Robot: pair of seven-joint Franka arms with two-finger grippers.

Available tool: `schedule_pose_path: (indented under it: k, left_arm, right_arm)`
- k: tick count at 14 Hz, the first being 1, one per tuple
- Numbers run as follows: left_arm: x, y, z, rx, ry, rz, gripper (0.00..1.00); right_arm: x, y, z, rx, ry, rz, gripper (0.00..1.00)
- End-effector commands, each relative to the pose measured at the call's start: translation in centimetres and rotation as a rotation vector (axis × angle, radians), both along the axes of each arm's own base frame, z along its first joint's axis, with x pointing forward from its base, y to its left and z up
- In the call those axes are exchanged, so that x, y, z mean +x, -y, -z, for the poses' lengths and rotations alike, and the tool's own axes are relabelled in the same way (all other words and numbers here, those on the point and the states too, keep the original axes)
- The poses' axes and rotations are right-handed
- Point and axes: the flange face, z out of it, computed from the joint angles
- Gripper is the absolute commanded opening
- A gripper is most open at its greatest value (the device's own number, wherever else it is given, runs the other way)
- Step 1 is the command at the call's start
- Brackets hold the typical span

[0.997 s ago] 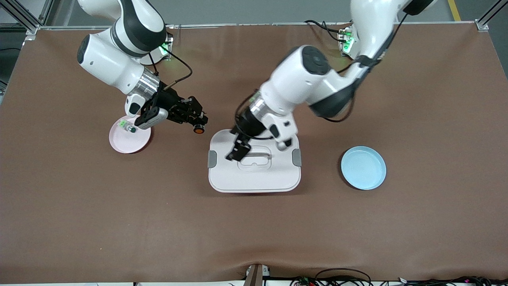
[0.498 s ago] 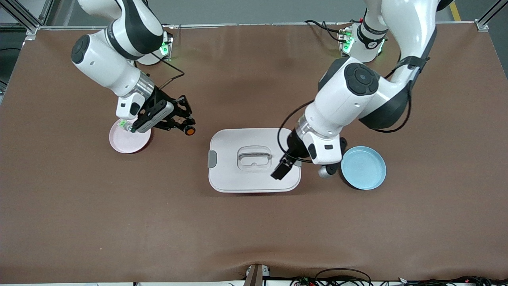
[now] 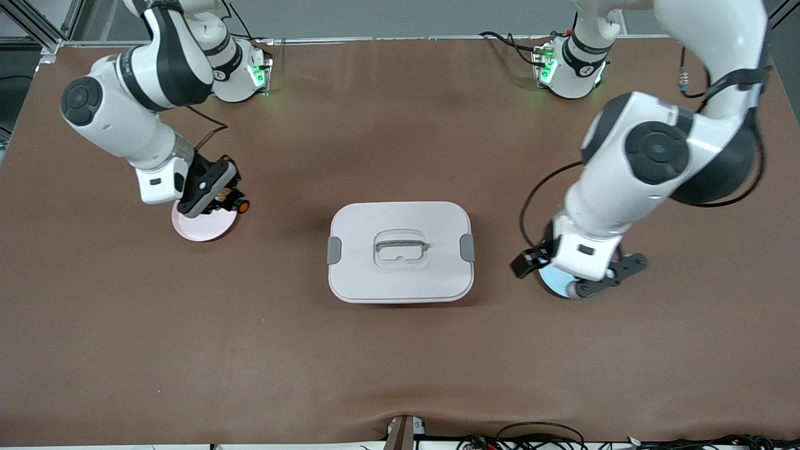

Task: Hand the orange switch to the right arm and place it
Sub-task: 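Open the left gripper and withdraw it while the right gripper carries the switch, then lower the switch onto the white plate with the right gripper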

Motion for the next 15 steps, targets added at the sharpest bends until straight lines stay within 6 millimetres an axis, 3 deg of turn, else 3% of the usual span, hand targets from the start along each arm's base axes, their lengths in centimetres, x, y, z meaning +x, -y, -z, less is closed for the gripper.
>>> schedule_pose_path:
  k: [1, 4, 6, 7, 11, 15]
  left_arm:
    - [-1.4, -4.5, -4.3, 0.085, 0.005, 0.136, 1.00]
    - [-2.3, -7.9, -7.1, 0.113, -0.006, 0.229, 1.00]
    - [-4.1, -9.6, -8.9, 0.166, -0.033, 0.272, 1.00]
    - [-5.4, -9.5, -9.1, 0.173, -0.046, 0.300, 1.00]
    - [-9.9, -13.6, -11.0, 0.127, -0.063, 0.393, 1.00]
    - [-12.8, -14.6, -12.1, 0.130, -0.065, 0.383, 1.00]
  right_arm:
    - [-0.2, 3.4, -0.2, -0.067, 0.028, -0.157, 0.00]
    - [-0.1, 8.1, 0.8, -0.077, 0.049, -0.292, 0.00]
    - [-1.3, 11.0, 3.6, -0.093, 0.087, -0.346, 0.00]
    - [-2.1, 12.1, 5.2, -0.106, 0.116, -0.353, 0.00]
    - [-4.3, 13.7, 11.2, -0.150, 0.184, -0.390, 0.00]
    - [-4.3, 14.6, 16.6, -0.161, 0.160, -0.437, 0.00]
